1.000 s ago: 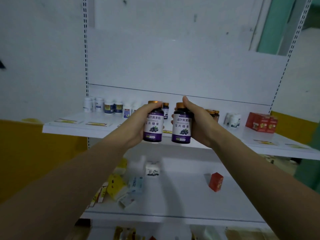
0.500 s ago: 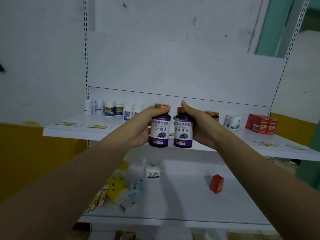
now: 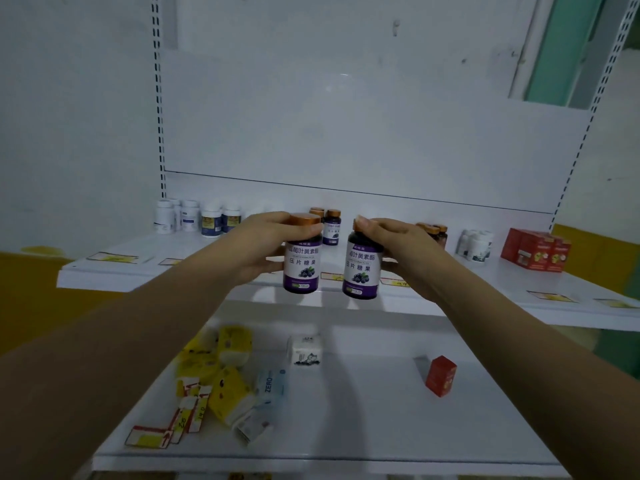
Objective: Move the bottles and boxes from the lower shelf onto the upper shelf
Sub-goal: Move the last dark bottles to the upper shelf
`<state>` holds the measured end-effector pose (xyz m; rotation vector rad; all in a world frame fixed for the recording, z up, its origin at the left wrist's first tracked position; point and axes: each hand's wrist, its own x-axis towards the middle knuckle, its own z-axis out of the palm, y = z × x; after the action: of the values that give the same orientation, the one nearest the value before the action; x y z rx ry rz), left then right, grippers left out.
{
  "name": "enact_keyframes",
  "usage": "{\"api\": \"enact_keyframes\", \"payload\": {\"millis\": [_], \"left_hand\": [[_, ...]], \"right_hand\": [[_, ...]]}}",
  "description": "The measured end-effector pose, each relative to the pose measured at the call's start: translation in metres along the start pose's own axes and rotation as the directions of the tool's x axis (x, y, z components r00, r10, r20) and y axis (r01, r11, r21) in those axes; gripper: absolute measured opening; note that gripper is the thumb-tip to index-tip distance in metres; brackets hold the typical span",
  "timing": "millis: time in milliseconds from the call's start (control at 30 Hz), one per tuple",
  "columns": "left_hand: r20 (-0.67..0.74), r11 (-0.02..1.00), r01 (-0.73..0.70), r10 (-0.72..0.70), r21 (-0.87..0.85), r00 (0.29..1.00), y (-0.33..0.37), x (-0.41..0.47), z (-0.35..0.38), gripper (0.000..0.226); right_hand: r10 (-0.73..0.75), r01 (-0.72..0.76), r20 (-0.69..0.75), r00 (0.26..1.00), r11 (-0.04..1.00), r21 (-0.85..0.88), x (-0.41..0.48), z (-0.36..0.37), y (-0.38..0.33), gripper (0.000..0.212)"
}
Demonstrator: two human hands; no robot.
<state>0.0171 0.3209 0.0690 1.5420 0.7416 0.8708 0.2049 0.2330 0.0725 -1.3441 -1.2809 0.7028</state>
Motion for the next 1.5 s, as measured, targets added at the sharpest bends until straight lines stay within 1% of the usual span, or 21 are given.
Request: {"api": "enact_keyframes", "payload": {"millis": [100, 233, 333, 400, 500, 567, 600, 633, 700, 800, 833, 900, 933, 1000, 1033, 1067, 1100, 1167, 1233, 1333, 1500], "left_hand": [[0.004, 1.000, -0.002, 0.002, -0.010, 1.000, -0.001, 0.032, 0.007, 0.034], [-0.037, 0.999, -0.012, 0.011, -0.041, 0.999, -0.015, 0.083, 0.018, 0.041], [-0.084, 0.999, -0.011, 0.007, -0.045, 0.996, -0.030, 0.122, 0.026, 0.039], [-0.140, 0.999, 0.010, -0.015, -0.036, 0.990, -0.039, 0.148, 0.030, 0.042], [-0.229, 1.000, 0.019, -0.015, 0.015, 0.973, -0.055, 0.183, 0.031, 0.046], [-0.257, 0.998, 0.031, -0.016, 0.053, 0.966, -0.065, 0.202, 0.030, 0.048], [-0.260, 0.998, 0.039, -0.023, 0.058, 0.965, -0.070, 0.210, 0.029, 0.047], [-0.257, 0.998, 0.044, -0.029, 0.053, 0.966, -0.073, 0.217, 0.027, 0.046], [-0.252, 0.998, 0.053, -0.041, 0.042, 0.967, -0.078, 0.228, 0.025, 0.044], [-0.219, 0.998, 0.053, -0.043, 0.039, 0.975, -0.080, 0.238, 0.025, 0.048], [-0.196, 0.998, 0.056, -0.049, 0.030, 0.979, -0.080, 0.241, 0.025, 0.049], [-0.139, 0.996, 0.082, -0.078, 0.019, 0.987, -0.080, 0.243, 0.024, 0.050], [-0.098, 0.994, 0.107, -0.104, 0.028, 0.990, -0.079, 0.243, 0.023, 0.051], [0.014, 0.982, 0.173, -0.174, 0.081, 0.985, -0.075, 0.243, 0.017, 0.057], [0.059, 0.970, 0.203, -0.212, 0.131, 0.975, -0.073, 0.243, 0.013, 0.061], [0.073, 0.954, 0.223, -0.242, 0.198, 0.968, -0.072, 0.244, 0.010, 0.062], [0.058, 0.934, 0.227, -0.252, 0.276, 0.966, -0.072, 0.245, 0.007, 0.058], [0.001, 0.877, 0.193, -0.215, 0.440, 0.977, -0.076, 0.248, 0.004, 0.047], [-0.038, 0.823, 0.153, -0.158, 0.547, 0.987, -0.083, 0.252, 0.007, 0.048], [-0.072, 0.781, 0.119, -0.095, 0.613, 0.993, -0.090, 0.258, 0.010, 0.052], [-0.075, 0.731, 0.090, -0.053, 0.677, 0.996, -0.091, 0.267, 0.010, 0.060]], "right_hand": [[-0.011, 0.012, -0.053, 0.999, 1.000, 0.009, 0.024, -0.013, 0.013, 0.036], [-0.023, 0.023, -0.045, 0.999, 1.000, -0.006, 0.068, -0.026, 0.033, 0.022], [-0.027, 0.027, -0.033, 0.999, 1.000, -0.009, 0.106, -0.031, 0.049, 0.029], [-0.016, 0.015, -0.023, 1.000, 1.000, -0.021, 0.133, -0.032, 0.061, 0.033], [-0.011, 0.010, -0.020, 1.000, 0.996, -0.085, 0.172, -0.030, 0.082, 0.029], [-0.013, 0.009, -0.029, 0.999, 0.990, -0.141, 0.193, -0.025, 0.094, 0.034], [-0.010, 0.006, -0.027, 1.000, 0.986, -0.166, 0.200, -0.023, 0.099, 0.035], [-0.012, 0.009, -0.018, 1.000, 0.982, -0.187, 0.205, -0.020, 0.103, 0.032], [-0.024, 0.026, 0.011, 1.000, 0.966, -0.258, 0.214, -0.016, 0.111, 0.012], [-0.020, 0.041, 0.069, 0.997, 0.945, -0.325, 0.224, -0.009, 0.111, 0.025], [-0.005, 0.033, 0.090, 0.996, 0.948, -0.317, 0.225, -0.008, 0.108, 0.022], [0.043, 0.009, 0.162, 0.986, 0.952, -0.305, 0.229, -0.008, 0.107, 0.006], [0.062, 0.005, 0.196, 0.979, 0.946, -0.323, 0.230, -0.011, 0.106, 0.014], [0.091, 0.021, 0.248, 0.964, 0.910, -0.415, 0.228, -0.018, 0.104, 0.029], [0.104, 0.025, 0.242, 0.965, 0.879, -0.476, 0.228, -0.021, 0.105, 0.035], [0.112, 0.023, 0.226, 0.968, 0.853, -0.521, 0.229, -0.022, 0.105, 0.038], [0.117, 0.015, 0.206, 0.972, 0.837, -0.547, 0.230, -0.022, 0.106, 0.039], [0.110, 0.004, 0.163, 0.980, 0.816, -0.578, 0.235, -0.019, 0.109, 0.040], [0.099, -0.022, 0.093, 0.991, 0.793, -0.609, 0.241, -0.015, 0.114, 0.044], [0.082, -0.065, -0.001, 0.997, 0.779, -0.623, 0.248, -0.012, 0.120, 0.052], [0.072, -0.095, -0.062, 0.995, 0.772, -0.629, 0.266, -0.009, 0.126, 0.051]]}}
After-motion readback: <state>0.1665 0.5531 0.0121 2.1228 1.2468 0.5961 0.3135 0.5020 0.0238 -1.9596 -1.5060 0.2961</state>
